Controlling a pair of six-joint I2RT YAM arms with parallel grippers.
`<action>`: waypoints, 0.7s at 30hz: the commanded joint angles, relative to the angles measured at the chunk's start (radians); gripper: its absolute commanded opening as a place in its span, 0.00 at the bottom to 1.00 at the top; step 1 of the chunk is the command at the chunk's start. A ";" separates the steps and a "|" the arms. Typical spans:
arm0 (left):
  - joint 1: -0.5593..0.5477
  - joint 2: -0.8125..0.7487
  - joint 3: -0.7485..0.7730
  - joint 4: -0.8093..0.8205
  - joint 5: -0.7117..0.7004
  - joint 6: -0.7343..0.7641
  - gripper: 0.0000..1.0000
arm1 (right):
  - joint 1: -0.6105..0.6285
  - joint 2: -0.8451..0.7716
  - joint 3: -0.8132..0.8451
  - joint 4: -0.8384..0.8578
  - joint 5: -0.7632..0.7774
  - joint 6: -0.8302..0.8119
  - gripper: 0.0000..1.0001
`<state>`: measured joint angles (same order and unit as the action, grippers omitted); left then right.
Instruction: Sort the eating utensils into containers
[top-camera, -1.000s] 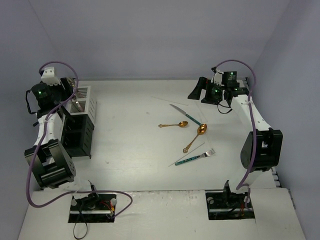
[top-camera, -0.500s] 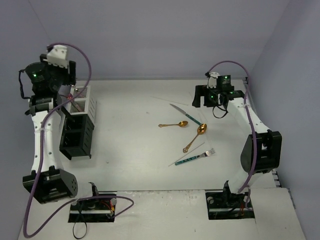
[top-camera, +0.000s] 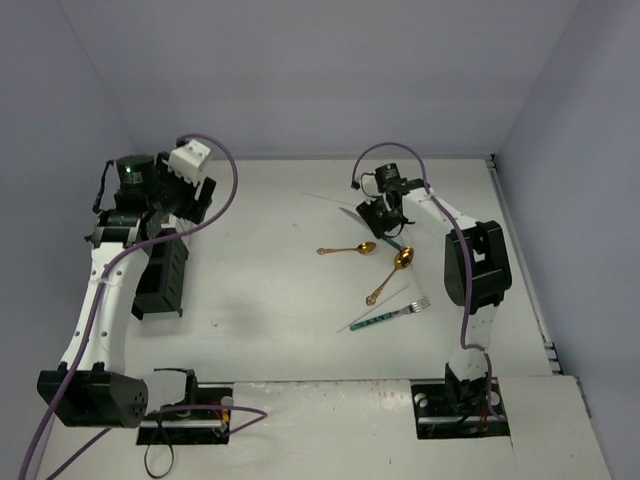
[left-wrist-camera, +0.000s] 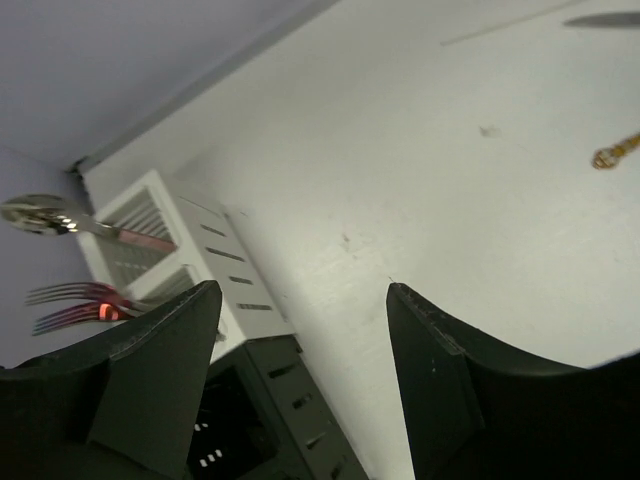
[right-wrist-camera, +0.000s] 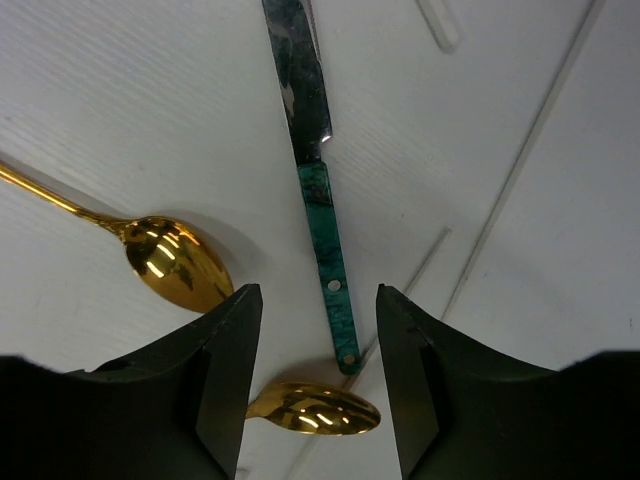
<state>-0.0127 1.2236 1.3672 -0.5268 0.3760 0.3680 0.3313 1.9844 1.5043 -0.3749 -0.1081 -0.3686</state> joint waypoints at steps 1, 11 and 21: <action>-0.029 -0.066 -0.023 -0.018 0.061 0.023 0.63 | -0.006 0.038 0.096 -0.046 0.036 -0.106 0.45; -0.035 -0.090 -0.046 -0.016 0.077 0.028 0.64 | -0.006 0.163 0.099 -0.068 0.019 -0.152 0.39; -0.033 -0.078 -0.025 -0.016 0.070 -0.002 0.64 | -0.002 0.177 0.114 -0.116 -0.052 -0.142 0.00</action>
<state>-0.0452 1.1580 1.2999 -0.5800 0.4282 0.3816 0.3271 2.1521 1.6068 -0.4284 -0.1160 -0.5162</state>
